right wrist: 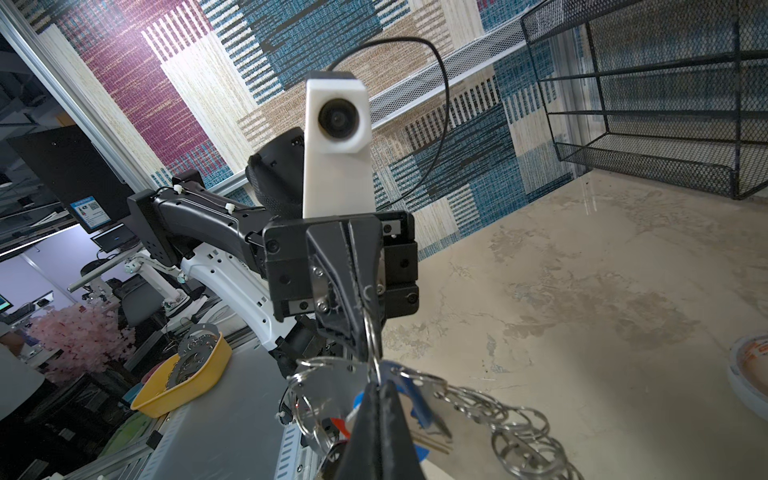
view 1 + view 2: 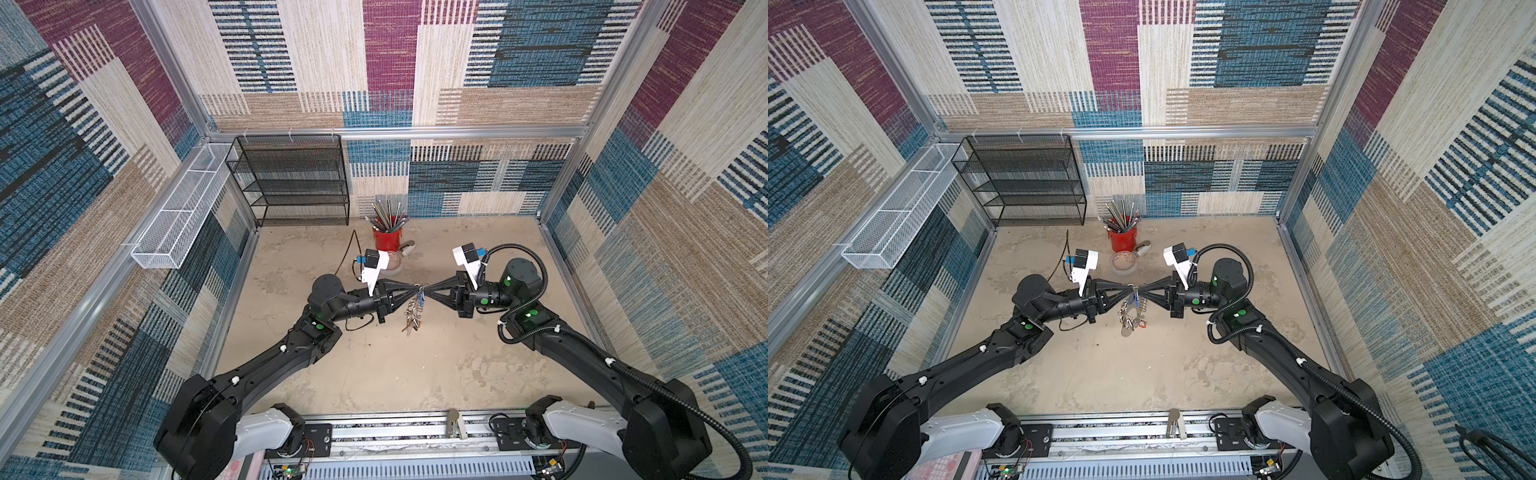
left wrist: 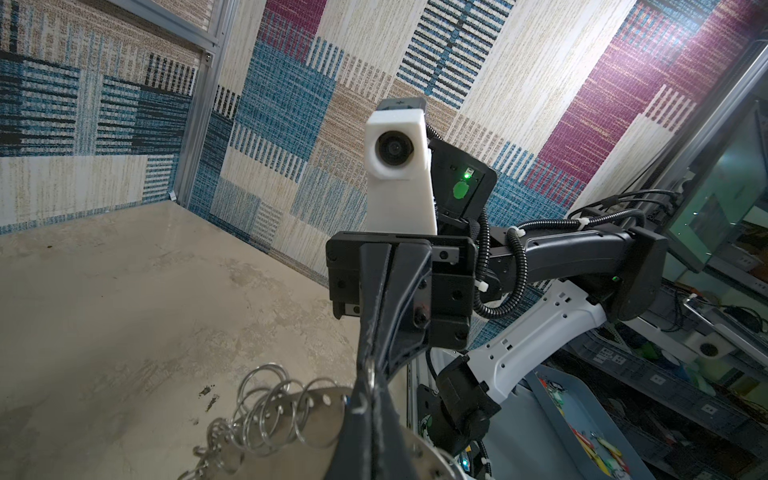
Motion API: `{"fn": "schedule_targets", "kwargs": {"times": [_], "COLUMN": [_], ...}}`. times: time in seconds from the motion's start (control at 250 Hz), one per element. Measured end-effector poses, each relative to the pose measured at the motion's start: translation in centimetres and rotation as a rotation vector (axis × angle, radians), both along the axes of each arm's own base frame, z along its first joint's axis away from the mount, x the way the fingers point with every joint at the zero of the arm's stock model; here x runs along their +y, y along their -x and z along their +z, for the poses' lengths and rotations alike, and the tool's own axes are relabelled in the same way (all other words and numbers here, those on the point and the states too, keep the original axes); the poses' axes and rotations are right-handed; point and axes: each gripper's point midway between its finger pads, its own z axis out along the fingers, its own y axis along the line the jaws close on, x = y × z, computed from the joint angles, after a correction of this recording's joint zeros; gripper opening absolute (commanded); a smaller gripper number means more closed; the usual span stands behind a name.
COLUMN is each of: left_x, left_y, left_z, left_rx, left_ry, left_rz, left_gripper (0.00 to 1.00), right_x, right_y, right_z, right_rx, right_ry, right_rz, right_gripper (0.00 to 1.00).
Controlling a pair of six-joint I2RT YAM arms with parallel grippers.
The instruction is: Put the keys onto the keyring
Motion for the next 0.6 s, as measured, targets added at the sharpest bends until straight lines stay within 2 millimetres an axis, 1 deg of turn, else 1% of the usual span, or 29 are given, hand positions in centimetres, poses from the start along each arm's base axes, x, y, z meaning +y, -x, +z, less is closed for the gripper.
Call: {"fn": "schedule_targets", "kwargs": {"times": [0.272, 0.476, 0.6], "left_x": [0.0, -0.1, -0.1], "left_y": [-0.2, -0.1, -0.1], "left_z": [0.2, 0.4, 0.5], "left_rx": [0.017, 0.026, 0.02], "left_ry": [0.028, 0.044, 0.051], "left_rz": [-0.004, -0.009, -0.01], "left_gripper": [0.0, 0.0, 0.0], "right_x": [0.2, 0.5, 0.7], "right_y": [-0.5, -0.2, -0.3], "right_z": [-0.4, -1.0, -1.0], "right_rx": [0.001, 0.015, 0.016], "right_ry": [-0.002, 0.004, 0.005], "right_rz": [0.0, 0.031, 0.034], "right_gripper": [0.0, 0.0, 0.0]}}
